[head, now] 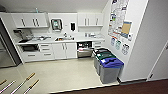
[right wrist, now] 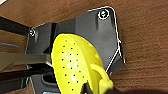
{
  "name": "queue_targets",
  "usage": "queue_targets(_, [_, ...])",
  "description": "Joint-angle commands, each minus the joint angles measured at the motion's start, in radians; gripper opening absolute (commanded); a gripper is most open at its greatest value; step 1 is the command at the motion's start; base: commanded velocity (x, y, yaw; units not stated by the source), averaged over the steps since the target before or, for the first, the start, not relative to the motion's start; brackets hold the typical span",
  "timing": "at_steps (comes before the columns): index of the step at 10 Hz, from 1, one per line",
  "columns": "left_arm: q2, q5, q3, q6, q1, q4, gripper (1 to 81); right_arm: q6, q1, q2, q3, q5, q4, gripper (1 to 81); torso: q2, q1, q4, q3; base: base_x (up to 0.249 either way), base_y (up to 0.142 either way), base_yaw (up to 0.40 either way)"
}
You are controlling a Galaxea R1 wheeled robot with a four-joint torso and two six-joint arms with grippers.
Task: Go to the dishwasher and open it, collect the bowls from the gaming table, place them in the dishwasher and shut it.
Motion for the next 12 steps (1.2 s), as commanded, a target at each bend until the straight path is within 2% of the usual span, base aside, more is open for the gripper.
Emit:
queue_targets(1, [-0.027, 0.036, 0.009, 0.007, -0.041, 0.013, 1.0, -0.004, 0.039, -0.025, -0.002, -0.031, -0.017, 1.0, 0.000, 0.000, 0.000, 0.000, 0.191, 0.000, 0.000])
queue_targets(12, [-0.025, 0.036, 0.009, 0.007, -0.041, 0.013, 1.0, -0.004, 0.040, -0.025, -0.002, -0.031, -0.018, 1.0, 0.000, 0.000, 0.000, 0.000, 0.191, 0.000, 0.000])
